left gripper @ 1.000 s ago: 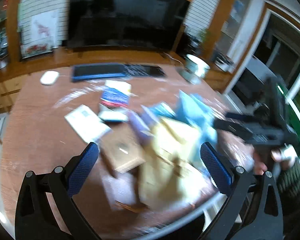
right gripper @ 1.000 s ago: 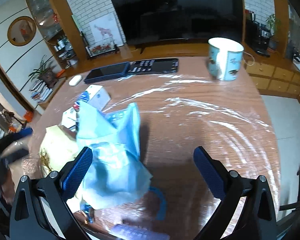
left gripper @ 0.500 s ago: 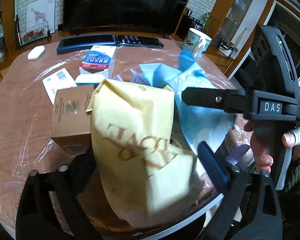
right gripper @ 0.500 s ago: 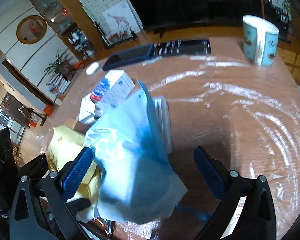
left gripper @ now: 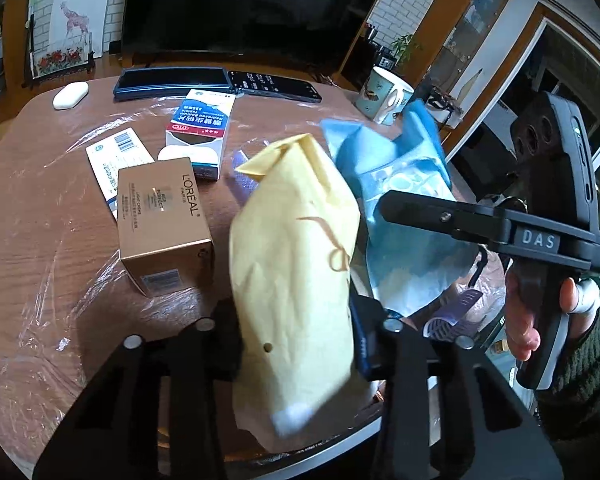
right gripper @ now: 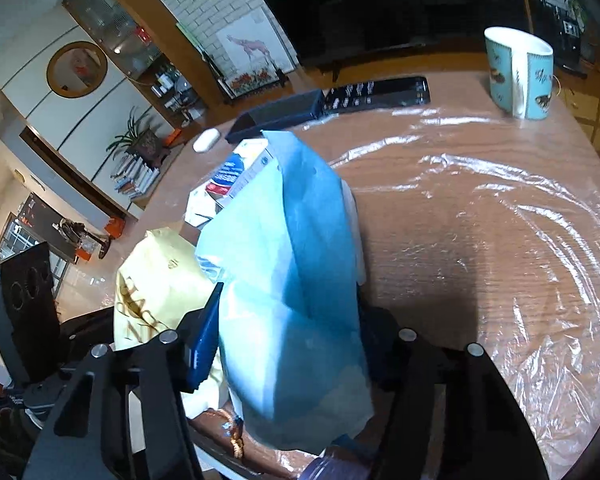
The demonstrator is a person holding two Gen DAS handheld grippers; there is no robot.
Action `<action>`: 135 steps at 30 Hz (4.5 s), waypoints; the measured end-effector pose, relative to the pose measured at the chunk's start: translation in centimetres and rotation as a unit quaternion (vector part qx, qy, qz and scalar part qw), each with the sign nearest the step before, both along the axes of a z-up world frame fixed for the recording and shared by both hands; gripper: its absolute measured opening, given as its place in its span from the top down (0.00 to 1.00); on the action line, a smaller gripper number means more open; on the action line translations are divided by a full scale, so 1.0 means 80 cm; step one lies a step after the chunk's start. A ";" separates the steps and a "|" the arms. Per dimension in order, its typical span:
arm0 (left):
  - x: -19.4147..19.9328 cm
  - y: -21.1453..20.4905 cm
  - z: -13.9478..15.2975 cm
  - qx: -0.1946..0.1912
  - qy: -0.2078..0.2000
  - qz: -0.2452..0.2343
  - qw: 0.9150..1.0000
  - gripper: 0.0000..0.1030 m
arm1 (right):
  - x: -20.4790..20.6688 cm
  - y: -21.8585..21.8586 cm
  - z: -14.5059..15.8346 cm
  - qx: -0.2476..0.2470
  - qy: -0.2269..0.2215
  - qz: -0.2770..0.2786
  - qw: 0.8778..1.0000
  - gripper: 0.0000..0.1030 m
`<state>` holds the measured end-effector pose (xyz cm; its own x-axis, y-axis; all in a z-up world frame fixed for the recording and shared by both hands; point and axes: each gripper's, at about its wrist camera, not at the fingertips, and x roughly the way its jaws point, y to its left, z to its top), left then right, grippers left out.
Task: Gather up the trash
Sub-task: 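Carry the bag and cloth in both tools over the black wastebasket, then open both tools to drop the bag and cloth into the wastebasket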
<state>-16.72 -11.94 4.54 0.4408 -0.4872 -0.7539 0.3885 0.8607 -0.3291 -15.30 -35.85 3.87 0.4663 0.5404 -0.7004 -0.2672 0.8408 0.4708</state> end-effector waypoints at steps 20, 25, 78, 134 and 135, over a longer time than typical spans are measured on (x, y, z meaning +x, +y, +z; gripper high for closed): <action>-0.025 0.036 0.039 -0.015 -0.039 -0.014 0.999 0.61 | -0.066 -0.006 0.038 0.027 -0.036 -0.056 0.997 0.50; -0.036 0.052 0.042 -0.021 -0.041 -0.027 0.999 0.61 | -0.094 0.006 0.045 0.020 -0.042 -0.067 0.997 0.50; -0.189 0.034 -0.034 0.036 0.031 -0.042 0.998 0.61 | -0.253 0.035 -0.032 -0.076 0.019 -0.010 0.997 0.50; -0.161 0.039 -0.026 0.066 -0.018 0.002 0.998 0.19 | -0.248 0.011 -0.004 -0.153 -0.073 -0.076 0.983 0.15; -0.160 0.041 -0.015 0.063 -0.032 0.007 0.997 0.15 | -0.244 0.010 0.007 -0.154 -0.087 -0.081 0.981 0.13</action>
